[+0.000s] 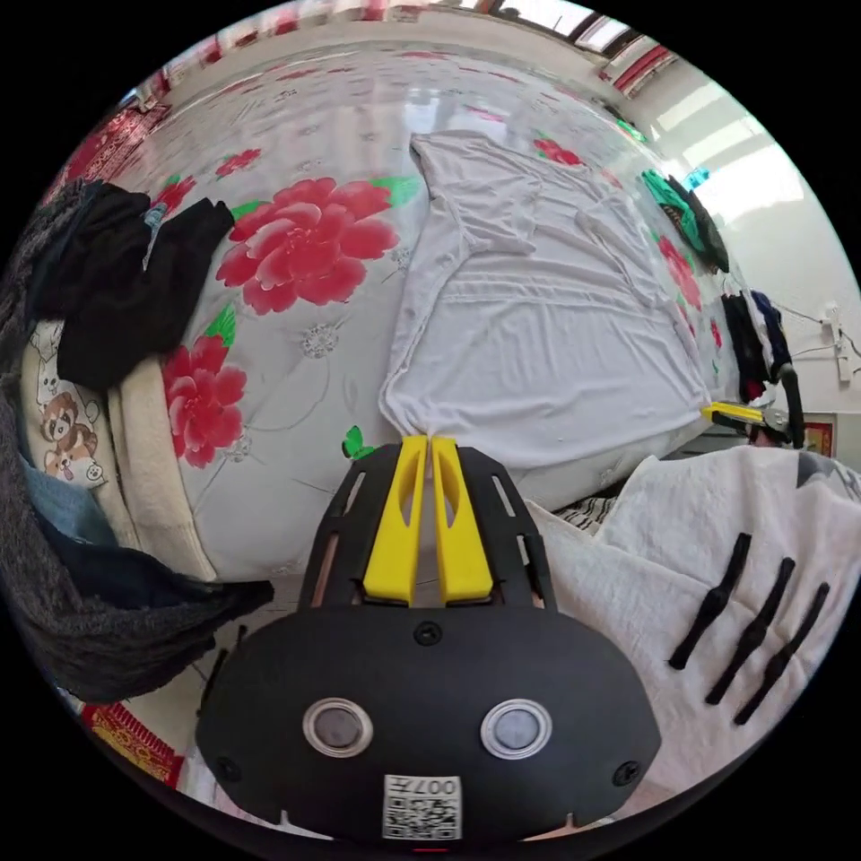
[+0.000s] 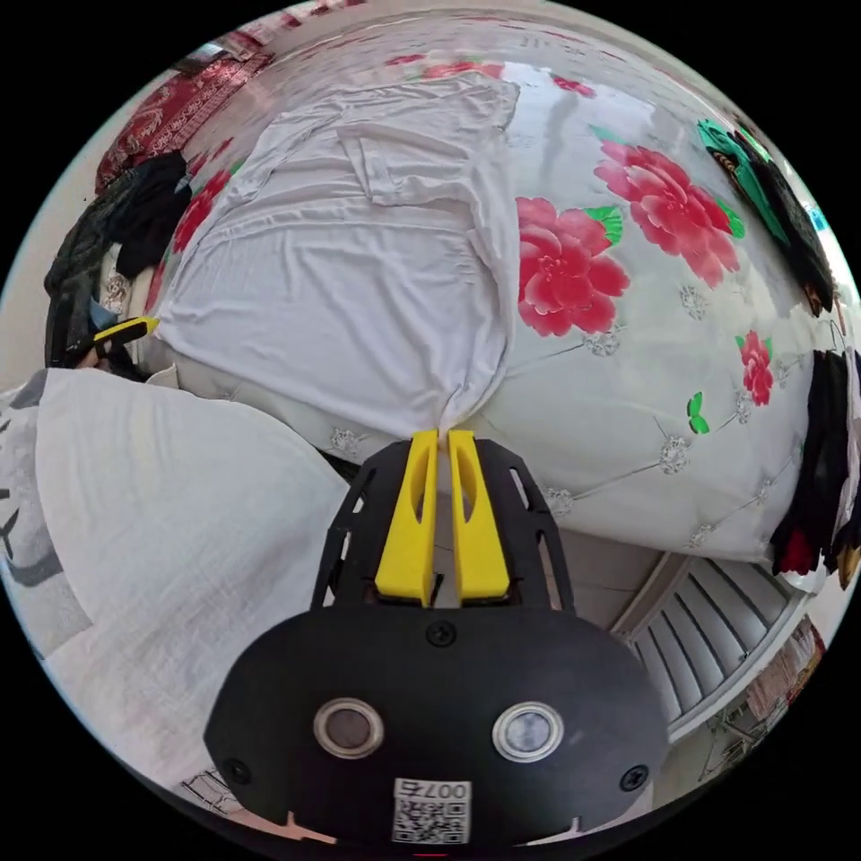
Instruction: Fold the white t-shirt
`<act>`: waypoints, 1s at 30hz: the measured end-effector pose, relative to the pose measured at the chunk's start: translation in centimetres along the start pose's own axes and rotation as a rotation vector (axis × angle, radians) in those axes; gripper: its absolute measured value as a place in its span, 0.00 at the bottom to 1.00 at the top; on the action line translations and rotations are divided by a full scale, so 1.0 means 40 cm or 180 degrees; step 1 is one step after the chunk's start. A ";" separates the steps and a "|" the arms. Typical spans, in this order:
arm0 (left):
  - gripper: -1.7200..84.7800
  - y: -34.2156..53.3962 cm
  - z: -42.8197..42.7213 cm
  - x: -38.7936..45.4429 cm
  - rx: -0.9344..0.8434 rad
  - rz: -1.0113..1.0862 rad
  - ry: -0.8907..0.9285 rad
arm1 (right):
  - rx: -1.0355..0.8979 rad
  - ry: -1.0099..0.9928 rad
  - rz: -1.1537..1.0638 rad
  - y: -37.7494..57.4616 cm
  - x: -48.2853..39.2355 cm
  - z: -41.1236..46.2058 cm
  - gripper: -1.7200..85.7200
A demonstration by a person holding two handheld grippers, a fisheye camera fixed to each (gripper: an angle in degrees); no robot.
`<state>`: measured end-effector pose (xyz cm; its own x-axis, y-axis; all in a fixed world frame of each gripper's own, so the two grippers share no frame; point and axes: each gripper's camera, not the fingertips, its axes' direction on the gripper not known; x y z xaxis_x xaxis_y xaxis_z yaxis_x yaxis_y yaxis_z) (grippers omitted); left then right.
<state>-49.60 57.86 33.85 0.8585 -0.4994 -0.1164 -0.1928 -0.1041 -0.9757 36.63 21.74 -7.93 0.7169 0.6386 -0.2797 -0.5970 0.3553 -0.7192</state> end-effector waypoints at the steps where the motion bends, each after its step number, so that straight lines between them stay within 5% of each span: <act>1: 0.01 -0.007 -0.019 -0.008 0.0036 0.0012 0.0095 | 0.0191 -0.0246 0.0062 0.007 0.028 -0.034 0.02; 8: 0.01 -0.218 -0.218 -0.125 0.0379 0.0330 0.0922 | 0.1361 -0.1700 0.0459 -0.011 0.211 -0.219 0.02; 12: 0.01 -0.459 -0.247 -0.232 0.0371 -0.0137 0.1101 | 0.1751 -0.2118 0.0726 -0.133 0.308 -0.282 0.02; 19: 0.03 -0.793 -0.168 -0.334 0.0382 -0.1069 0.1302 | 0.1619 -0.1786 0.1134 -0.491 0.373 -0.275 0.03; 21: 0.11 -0.843 -0.131 -0.346 0.0504 -0.1097 0.1154 | 0.1584 -0.1547 0.1342 -0.549 0.380 -0.255 0.03; 30: 0.12 -0.613 -0.060 -0.398 0.0541 -0.0966 0.0976 | 0.1564 -0.1541 0.1519 -0.471 0.386 -0.137 0.08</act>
<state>-59.68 66.28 60.07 0.6789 -0.7021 0.2146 0.1481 -0.1553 -0.9767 60.92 21.17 -2.16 0.1809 0.9785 -0.0992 -0.9664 0.1581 -0.2025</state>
